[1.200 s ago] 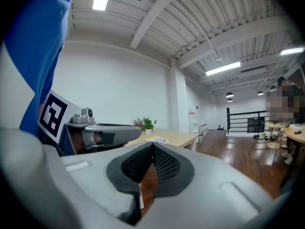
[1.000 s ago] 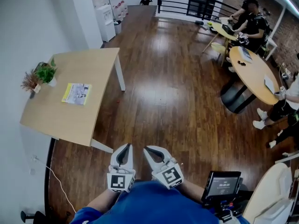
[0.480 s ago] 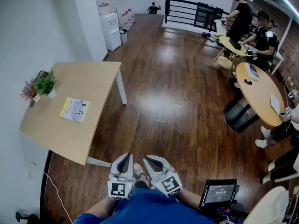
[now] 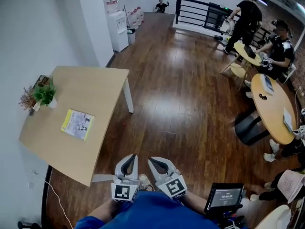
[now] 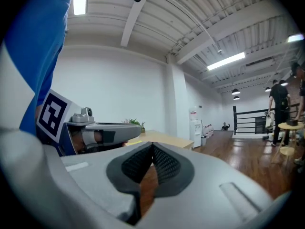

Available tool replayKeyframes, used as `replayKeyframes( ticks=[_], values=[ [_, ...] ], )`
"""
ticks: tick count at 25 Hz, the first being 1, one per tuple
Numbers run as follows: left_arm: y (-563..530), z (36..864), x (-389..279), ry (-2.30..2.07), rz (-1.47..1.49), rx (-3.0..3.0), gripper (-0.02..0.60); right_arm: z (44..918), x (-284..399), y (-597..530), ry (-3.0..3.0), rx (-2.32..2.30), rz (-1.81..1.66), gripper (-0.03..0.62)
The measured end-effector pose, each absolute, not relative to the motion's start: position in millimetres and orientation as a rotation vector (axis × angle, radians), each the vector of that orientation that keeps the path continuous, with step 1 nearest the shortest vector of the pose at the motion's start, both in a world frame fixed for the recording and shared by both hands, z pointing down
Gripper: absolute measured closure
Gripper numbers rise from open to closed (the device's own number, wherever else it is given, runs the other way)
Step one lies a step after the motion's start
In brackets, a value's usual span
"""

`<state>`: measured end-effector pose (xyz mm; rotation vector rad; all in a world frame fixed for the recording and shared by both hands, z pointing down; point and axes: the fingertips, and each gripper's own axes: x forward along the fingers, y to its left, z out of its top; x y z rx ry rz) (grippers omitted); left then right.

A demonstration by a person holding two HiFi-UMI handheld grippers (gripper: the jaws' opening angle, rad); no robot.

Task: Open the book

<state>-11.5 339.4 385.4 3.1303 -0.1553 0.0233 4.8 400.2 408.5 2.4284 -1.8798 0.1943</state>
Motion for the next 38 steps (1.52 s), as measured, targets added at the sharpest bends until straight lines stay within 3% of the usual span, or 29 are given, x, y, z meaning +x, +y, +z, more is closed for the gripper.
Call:
replayKeyframes(
  ticks=[20, 38],
  values=[
    [235.4, 390.6, 54.5, -0.277, 0.029, 3.098, 0.575, 415.3, 79.8, 295.9, -1.926, 2.317, 0.181, 0.591],
    [131.7, 385.4, 112.3, -0.841, 0.064, 2.979, 0.575, 408.4, 159.6, 177.3, -2.301, 1.893, 0.196, 0.592]
  ],
)
